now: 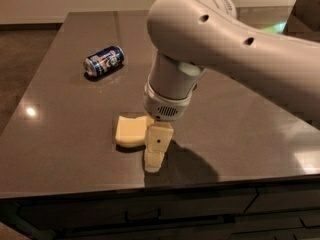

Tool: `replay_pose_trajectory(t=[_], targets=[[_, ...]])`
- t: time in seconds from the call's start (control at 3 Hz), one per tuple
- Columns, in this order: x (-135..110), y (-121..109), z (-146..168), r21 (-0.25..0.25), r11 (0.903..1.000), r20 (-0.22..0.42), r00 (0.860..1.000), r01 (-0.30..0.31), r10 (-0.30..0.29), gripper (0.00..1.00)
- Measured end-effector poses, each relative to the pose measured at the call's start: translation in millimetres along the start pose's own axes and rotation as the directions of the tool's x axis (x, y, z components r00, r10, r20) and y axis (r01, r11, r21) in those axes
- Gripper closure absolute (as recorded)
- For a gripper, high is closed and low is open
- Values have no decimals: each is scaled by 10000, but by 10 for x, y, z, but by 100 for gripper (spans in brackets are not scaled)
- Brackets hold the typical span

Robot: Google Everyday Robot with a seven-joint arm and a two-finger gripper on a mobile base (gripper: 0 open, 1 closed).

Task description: Move sponge near orange

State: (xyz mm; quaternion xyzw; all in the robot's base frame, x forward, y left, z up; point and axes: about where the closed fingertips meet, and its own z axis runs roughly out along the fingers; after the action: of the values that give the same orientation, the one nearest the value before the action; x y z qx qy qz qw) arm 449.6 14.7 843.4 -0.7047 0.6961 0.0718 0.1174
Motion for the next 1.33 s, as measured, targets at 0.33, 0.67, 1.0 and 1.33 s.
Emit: replay_pose_trajectory(t=[0.33, 0.67, 1.0, 1.33], targets=[[-3, -47, 79, -151, 9999, -253, 9996, -85, 81, 15], [14, -95, 75, -156, 9997, -489, 9987, -166, 159, 39], [92, -197, -7, 20, 9990, -600, 9972, -447, 447, 62], [312, -518, -230, 497, 9916, -659, 9903, -1194, 1226, 93]])
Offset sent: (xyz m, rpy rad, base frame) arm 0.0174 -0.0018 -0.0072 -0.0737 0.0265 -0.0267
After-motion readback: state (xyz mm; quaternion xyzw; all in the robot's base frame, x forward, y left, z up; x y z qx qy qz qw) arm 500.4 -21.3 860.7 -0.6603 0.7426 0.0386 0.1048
